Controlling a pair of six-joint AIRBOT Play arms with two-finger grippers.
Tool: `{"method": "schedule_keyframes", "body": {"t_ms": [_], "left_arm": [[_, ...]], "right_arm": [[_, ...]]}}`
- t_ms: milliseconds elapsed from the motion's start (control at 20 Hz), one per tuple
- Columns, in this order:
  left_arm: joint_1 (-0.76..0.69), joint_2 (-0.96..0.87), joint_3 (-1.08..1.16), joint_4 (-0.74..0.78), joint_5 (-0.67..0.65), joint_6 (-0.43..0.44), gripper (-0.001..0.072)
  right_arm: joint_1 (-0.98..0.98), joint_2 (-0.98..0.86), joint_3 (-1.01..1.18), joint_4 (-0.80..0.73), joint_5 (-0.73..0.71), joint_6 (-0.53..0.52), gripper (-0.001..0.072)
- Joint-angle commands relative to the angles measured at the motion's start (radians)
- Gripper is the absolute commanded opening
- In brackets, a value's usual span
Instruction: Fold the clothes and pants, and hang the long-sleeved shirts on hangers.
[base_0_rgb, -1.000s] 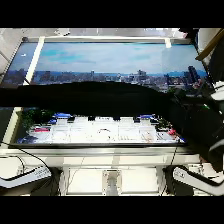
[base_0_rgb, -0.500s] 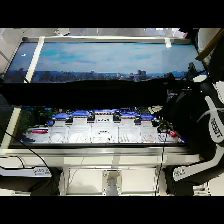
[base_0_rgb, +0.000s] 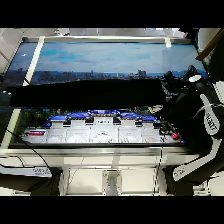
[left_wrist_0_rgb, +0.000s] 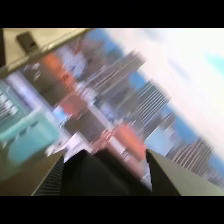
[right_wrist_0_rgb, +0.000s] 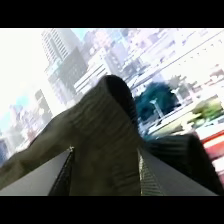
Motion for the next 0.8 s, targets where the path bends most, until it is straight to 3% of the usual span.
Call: {"method": "schedule_keyframes", "body": {"t_ms": [0,150,250,400,500,750], "left_arm": [[0.001,0.085,0.050,-0.003,0.012,-0.006,0.0584],[-0.039,0.227,0.056,-0.003,-0.003,0.012,0.0583],[-0.116,0.319,0.056,-0.003,-0.059,0.101,0.0583],[-0.286,0.393,0.056,-0.003,-0.130,0.293,0.0584],[-0.402,0.400,0.056,-0.002,-0.154,0.381,0.0584],[-0.645,0.350,0.056,0.005,-0.225,0.422,0.0584]], "right_arm": [[-0.021,-0.003,0.087,-0.061,0.153,0.003,0.0439],[-0.044,-0.003,0.187,-0.214,0.379,0.003,0.0439],[-0.059,-0.003,0.213,-0.265,0.487,0.003,0.0451],[-0.108,-0.019,0.213,-0.203,0.501,-0.057,0.0477],[-0.160,-0.053,0.213,-0.081,0.533,-0.140,0.0571],[-0.222,-0.149,0.213,-0.012,0.627,-0.276,0.0619]]}}
